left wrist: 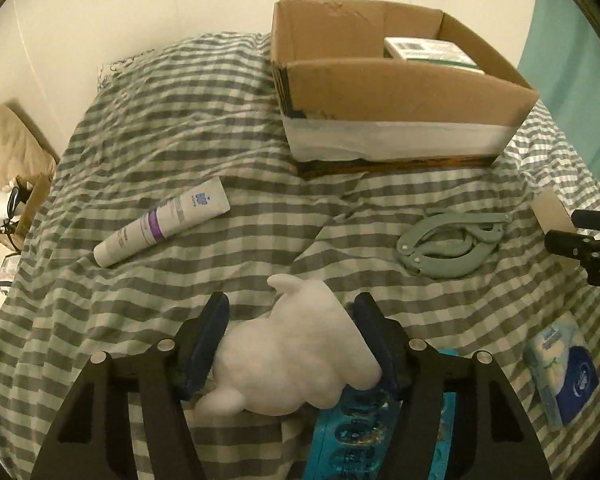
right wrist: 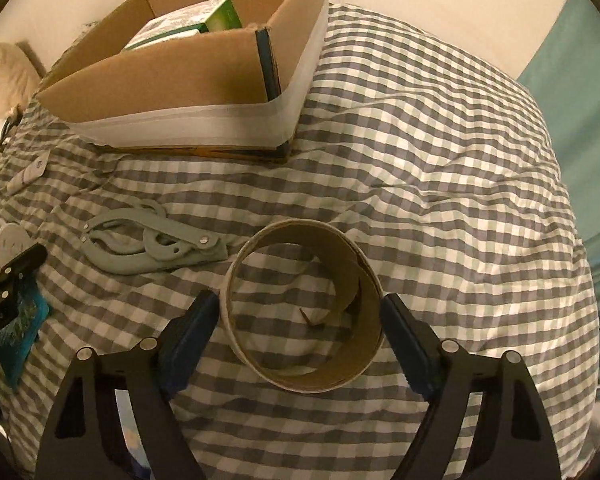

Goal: Organize objects
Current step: 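Grasp the white plush figure with left tool while right tool grasps the tan tape roll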

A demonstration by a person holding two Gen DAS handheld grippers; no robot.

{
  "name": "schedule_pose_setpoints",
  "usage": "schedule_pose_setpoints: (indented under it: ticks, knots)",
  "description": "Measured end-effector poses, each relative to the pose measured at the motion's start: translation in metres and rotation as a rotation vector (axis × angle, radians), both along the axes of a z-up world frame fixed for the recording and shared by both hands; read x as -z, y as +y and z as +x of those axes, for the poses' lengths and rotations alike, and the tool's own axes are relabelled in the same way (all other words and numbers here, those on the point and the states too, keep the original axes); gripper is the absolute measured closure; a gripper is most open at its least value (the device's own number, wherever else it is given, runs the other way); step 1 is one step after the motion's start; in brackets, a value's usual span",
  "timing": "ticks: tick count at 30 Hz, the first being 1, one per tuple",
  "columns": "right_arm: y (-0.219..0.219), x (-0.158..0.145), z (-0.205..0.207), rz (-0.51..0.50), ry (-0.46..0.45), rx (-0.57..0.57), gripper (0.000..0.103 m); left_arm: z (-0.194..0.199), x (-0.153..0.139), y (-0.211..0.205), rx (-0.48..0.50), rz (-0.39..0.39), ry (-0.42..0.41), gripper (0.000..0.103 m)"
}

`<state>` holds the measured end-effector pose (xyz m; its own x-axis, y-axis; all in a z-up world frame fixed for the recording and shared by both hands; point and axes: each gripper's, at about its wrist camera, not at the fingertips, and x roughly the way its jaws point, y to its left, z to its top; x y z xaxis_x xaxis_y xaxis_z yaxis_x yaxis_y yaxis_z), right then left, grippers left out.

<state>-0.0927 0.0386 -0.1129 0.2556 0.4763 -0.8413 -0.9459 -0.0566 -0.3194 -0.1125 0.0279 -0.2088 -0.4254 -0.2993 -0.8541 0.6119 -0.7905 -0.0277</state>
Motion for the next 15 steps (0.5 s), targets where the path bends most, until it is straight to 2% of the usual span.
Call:
schedule_pose_setpoints:
  ticks: [2,3,4,9,10,11,12,13,15]
  knots:
    - [-0.003,-0.008,0.000,0.004,0.008,0.000,0.030,0.000,-0.004,0.000,-0.007,-0.006,-0.001,0.037]
    - [-0.004,-0.012,-0.001,0.004,0.013,-0.015,0.063,0.000,-0.009,0.001,-0.012,-0.007,0.002,0.037]
    - [-0.005,-0.014,-0.004,-0.013,0.011,-0.030,0.082,0.000,-0.012,0.001,-0.015,-0.006,0.006,0.037]
    - [-0.015,-0.023,-0.018,-0.026,-0.083,-0.085,0.083,-0.006,-0.040,0.010,-0.010,-0.020,0.046,0.037]
    - [-0.017,-0.025,-0.019,-0.018,-0.090,-0.142,0.084,-0.008,-0.044,0.010,-0.009,-0.024,0.050,0.037]
    - [-0.018,-0.028,-0.019,-0.021,-0.085,-0.146,0.085,-0.009,-0.049,0.012,-0.004,-0.030,0.055,0.037]
    - [-0.018,-0.031,-0.020,-0.020,-0.082,-0.153,0.094,-0.011,-0.054,0.014,-0.002,-0.038,0.059,0.037]
    - [-0.020,-0.035,-0.022,-0.015,-0.092,-0.161,0.098,-0.012,-0.059,0.015,-0.006,-0.041,0.060,0.037]
    - [-0.019,-0.043,-0.023,0.003,-0.099,-0.182,0.098,-0.015,-0.068,0.016,-0.011,-0.041,0.063,0.037]
